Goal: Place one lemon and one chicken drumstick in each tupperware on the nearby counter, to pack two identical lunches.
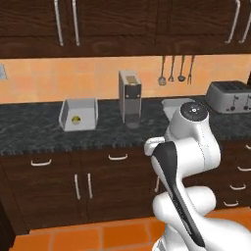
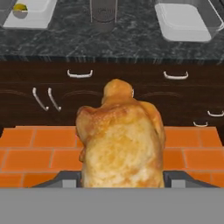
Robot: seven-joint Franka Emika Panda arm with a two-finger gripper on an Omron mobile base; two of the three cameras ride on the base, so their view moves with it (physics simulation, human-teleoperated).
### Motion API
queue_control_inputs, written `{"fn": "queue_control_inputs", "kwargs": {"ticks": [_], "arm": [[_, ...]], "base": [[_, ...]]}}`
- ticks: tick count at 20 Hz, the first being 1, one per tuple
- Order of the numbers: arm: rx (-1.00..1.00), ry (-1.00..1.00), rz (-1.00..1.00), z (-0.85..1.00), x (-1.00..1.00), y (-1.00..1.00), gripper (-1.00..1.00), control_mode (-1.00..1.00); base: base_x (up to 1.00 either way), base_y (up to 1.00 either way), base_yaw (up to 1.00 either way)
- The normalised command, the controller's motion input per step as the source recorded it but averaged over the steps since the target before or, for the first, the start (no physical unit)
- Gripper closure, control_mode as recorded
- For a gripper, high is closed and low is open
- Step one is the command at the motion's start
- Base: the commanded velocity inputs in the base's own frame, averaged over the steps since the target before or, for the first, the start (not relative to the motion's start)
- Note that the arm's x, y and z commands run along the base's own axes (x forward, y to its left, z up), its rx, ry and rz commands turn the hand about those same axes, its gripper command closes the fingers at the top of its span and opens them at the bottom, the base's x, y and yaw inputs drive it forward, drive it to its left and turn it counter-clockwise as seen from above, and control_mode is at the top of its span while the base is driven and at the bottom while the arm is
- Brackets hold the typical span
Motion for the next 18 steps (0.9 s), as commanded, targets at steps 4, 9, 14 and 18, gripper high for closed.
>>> {"fn": "queue_control_inputs", "kwargs": {"ticks": [4,9,14,18], "arm": [[0.0,0.0,0.0,0.0,0.0,0.0,1.0,1.0],[0.0,0.0,0.0,0.0,0.0,0.0,1.0,1.0],[0.0,0.0,0.0,0.0,0.0,0.0,1.0,1.0],[0.0,0.0,0.0,0.0,0.0,0.0,1.0,1.0]], "base": [[0.38,1.0,0.03],[0.62,0.95,0.03],[0.69,0.64,0.01],[0.57,0.07,0.0]]}}
